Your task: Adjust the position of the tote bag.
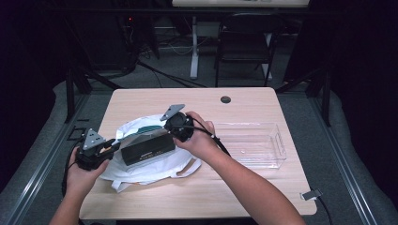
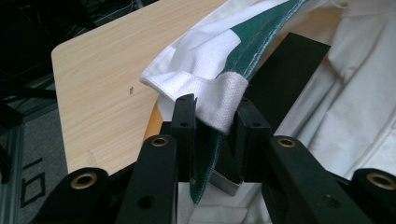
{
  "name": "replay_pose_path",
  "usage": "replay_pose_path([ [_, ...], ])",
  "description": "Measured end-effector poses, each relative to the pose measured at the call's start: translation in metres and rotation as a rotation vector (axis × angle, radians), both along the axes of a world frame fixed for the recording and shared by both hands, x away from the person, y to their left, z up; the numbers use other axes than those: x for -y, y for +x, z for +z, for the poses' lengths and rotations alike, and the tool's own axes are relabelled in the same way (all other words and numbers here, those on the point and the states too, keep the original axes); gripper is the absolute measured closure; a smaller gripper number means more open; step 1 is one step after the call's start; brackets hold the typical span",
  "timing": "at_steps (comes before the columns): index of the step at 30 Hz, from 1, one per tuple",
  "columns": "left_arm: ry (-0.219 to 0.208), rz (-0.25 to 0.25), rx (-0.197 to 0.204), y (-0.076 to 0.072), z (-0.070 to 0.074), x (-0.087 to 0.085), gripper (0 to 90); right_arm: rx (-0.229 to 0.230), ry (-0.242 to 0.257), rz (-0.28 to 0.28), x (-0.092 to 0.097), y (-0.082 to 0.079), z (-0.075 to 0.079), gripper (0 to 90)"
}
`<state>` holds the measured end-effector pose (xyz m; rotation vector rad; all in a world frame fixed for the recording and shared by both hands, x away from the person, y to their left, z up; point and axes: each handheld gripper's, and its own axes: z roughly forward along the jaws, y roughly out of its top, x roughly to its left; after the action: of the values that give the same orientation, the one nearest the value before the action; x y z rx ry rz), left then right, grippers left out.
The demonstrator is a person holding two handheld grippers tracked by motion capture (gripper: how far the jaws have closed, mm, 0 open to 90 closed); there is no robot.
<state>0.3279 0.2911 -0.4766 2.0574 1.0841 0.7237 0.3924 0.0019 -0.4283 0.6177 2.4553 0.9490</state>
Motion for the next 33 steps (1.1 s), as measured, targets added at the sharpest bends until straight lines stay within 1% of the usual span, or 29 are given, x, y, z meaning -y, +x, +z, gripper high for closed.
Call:
replay_pose_path([
  [2,0.007,0.001,0.003,0.001,0.002,0.0,74.5,0.001,0.005,0.002,0.0,0.0,0.0,82.6],
  [6,0.009,0.007,0.01,0.004,0.005,-0.001,76.4,0.005,0.002,0.003,0.0,0.0,0.0,82.6],
  [7,0.012,0.008,0.011,0.005,0.006,-0.001,76.4,0.005,0.014,0.0,-0.001,0.0,0.0,82.6],
  [8,0.011,0.01,0.012,0.006,0.007,-0.001,76.6,0.007,0.013,0.0,-0.001,0.0,0.0,82.6],
  [12,0.015,0.013,0.013,0.011,0.012,-0.001,77.1,0.011,0.003,-0.004,-0.001,0.001,0.002,82.6],
  [17,0.03,0.015,0.005,0.016,0.014,0.001,77.7,0.014,0.01,-0.013,-0.001,0.004,0.001,82.6],
  [19,0.032,0.012,0.003,0.018,0.015,0.001,78.1,0.019,0.006,-0.018,-0.001,0.006,0.0,82.5],
  [21,0.024,0.016,0.001,0.021,0.015,0.001,78.5,0.022,0.007,-0.018,-0.001,0.007,0.0,82.5],
  [26,0.034,0.019,-0.007,0.027,0.015,0.003,78.7,0.029,0.008,-0.031,-0.003,0.012,-0.001,82.5],
  [27,0.037,0.021,-0.008,0.029,0.015,0.002,78.7,0.039,-0.001,-0.033,-0.004,0.013,-0.001,82.5],
  [28,0.037,0.021,-0.008,0.029,0.015,0.002,78.8,0.039,-0.001,-0.033,-0.004,0.013,-0.001,82.5],
  [29,0.03,0.026,-0.013,0.03,0.015,0.003,78.8,0.044,-0.007,-0.038,-0.005,0.014,0.0,82.5],
  [31,0.032,0.026,-0.014,0.032,0.014,0.002,78.8,0.052,-0.007,-0.041,-0.007,0.016,0.0,82.6],
  [32,0.027,0.028,-0.015,0.033,0.014,0.002,78.9,0.055,-0.016,-0.042,-0.008,0.017,0.0,82.5],
  [33,0.035,0.029,-0.017,0.034,0.014,0.001,78.9,0.058,-0.019,-0.044,-0.009,0.018,0.0,82.6],
])
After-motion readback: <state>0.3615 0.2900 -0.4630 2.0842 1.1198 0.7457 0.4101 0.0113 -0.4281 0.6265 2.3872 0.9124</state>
